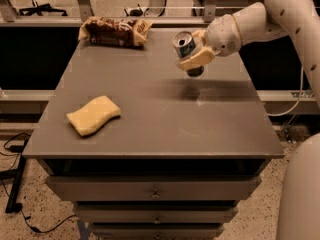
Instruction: Knock redbull can over
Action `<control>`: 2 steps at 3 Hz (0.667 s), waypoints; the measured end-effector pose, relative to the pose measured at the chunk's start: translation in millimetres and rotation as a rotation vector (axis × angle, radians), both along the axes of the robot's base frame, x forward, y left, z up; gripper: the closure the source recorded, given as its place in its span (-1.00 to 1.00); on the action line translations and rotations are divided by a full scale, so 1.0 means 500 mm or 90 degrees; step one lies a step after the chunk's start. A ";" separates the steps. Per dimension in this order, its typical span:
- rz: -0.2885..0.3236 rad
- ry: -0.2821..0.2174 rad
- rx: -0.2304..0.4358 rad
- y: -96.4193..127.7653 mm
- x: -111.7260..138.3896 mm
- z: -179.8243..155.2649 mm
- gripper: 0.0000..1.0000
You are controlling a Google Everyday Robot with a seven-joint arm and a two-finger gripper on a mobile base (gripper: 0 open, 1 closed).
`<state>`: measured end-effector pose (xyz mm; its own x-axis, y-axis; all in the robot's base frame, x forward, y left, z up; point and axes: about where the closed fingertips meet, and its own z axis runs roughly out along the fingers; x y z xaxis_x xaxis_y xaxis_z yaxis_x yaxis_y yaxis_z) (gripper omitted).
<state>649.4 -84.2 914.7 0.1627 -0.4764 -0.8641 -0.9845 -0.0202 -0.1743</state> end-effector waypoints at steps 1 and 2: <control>0.068 -0.061 -0.126 0.034 -0.038 -0.034 1.00; 0.110 -0.107 -0.261 0.043 -0.066 -0.090 0.62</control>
Offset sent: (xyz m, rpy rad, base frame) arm -0.0481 0.0143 -0.0702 -0.6798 -0.2545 0.2444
